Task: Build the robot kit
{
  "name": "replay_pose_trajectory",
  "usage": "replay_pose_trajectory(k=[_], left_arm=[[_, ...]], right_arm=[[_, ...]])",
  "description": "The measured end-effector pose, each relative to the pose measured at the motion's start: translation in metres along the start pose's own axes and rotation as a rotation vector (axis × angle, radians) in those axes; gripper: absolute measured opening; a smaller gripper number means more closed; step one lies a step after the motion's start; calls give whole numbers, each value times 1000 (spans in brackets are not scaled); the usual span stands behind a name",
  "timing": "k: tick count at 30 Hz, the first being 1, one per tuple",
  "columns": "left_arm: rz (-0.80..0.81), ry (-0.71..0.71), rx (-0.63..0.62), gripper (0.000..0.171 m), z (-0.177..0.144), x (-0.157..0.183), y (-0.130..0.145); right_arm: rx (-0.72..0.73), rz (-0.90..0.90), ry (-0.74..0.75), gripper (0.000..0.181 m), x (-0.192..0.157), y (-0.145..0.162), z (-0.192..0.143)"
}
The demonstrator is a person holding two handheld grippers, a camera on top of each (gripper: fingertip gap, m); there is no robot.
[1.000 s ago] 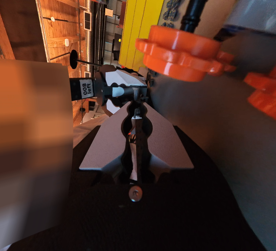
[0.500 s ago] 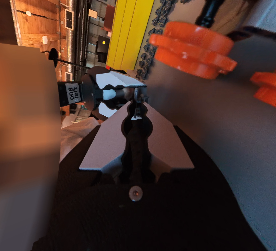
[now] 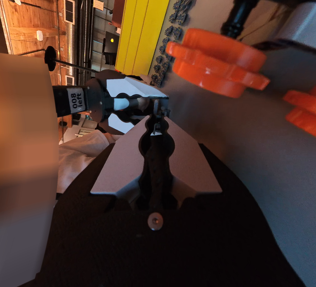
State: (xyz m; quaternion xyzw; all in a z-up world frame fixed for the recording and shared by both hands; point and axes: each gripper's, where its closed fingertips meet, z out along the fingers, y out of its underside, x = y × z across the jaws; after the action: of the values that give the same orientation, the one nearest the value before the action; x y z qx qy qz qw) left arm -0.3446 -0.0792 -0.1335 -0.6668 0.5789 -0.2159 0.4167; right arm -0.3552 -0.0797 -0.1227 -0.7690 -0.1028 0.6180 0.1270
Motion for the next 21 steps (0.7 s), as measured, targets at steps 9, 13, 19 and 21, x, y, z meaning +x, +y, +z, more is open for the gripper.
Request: replay_pose_trajectory(k=[9,13,19,21], left_arm=[[42,21,-12,38,6,4,5],[39,12,-37,38,6,3,8],[37,-20,-93,38,9,1,14],[22,-18,-83,38,8,0,12]], right_arm=[[-54,-3,37,6,6,2,-2],[-110,-161,139,7,8,0,-17],[-292,-406,612,7,35,0,-65],[-350,-445,776,7,47,-1,-81]])
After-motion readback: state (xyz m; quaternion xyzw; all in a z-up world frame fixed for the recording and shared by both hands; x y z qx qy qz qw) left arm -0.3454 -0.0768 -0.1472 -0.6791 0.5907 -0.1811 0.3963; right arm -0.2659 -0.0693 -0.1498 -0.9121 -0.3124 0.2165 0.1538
